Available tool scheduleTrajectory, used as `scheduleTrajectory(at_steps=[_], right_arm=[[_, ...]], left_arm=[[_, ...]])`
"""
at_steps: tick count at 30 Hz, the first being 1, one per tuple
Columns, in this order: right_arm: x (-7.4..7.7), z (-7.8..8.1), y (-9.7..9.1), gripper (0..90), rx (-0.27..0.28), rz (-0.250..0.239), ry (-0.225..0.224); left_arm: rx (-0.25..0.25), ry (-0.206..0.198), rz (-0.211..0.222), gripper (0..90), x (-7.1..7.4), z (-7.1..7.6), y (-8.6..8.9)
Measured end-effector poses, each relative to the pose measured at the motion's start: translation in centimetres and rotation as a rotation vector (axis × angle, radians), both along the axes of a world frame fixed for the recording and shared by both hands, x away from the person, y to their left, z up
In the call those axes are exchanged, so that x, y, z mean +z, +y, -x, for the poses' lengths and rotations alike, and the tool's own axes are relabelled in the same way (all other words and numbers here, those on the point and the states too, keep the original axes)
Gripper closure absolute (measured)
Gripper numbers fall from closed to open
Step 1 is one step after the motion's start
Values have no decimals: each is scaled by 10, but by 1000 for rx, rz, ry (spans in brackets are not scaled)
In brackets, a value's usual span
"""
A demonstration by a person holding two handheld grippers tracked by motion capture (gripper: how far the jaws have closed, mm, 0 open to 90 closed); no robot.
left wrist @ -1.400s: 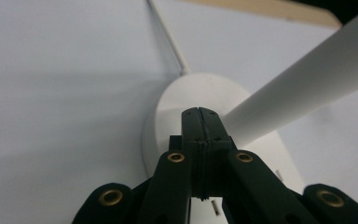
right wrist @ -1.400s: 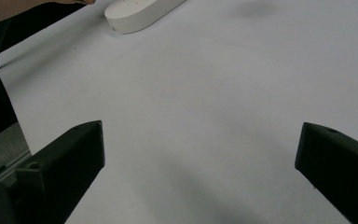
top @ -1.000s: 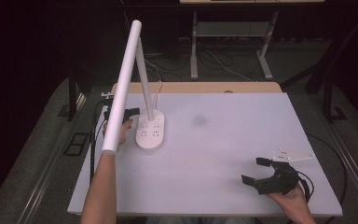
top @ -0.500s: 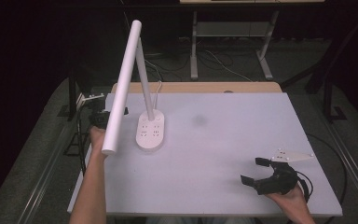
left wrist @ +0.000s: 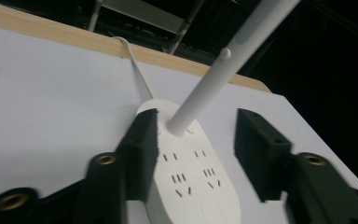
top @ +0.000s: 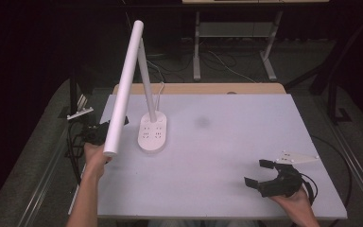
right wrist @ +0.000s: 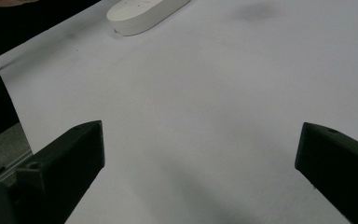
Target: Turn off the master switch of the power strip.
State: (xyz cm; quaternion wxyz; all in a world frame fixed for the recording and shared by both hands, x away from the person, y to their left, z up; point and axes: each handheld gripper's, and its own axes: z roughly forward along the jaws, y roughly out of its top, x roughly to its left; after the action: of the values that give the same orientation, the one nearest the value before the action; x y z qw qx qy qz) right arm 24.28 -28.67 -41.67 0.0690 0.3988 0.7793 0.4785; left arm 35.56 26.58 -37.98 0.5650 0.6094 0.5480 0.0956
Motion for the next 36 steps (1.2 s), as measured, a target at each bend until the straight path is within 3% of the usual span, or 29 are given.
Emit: scheduleTrajectory(at_steps=[6,13,19,27,36], right_arm=[[0,0,0,6,-3,-1,1],[0,0,-1,6,-9,-3,-1],[0,0,0,6,-8,-1,0],[0,0,0,6,-12,-4,3],[0,0,0,6,-3,1,3]], left_arm=[[-74,-25,-52,205,-1,21,-7],[-149,-73,-37,5,-11,46,-17],[-176,-102,-63,0,-15,64,-26],[-250,-119,-108,0,-20,84,-43],[-331,-146,-145,0,-25,97,-61]])
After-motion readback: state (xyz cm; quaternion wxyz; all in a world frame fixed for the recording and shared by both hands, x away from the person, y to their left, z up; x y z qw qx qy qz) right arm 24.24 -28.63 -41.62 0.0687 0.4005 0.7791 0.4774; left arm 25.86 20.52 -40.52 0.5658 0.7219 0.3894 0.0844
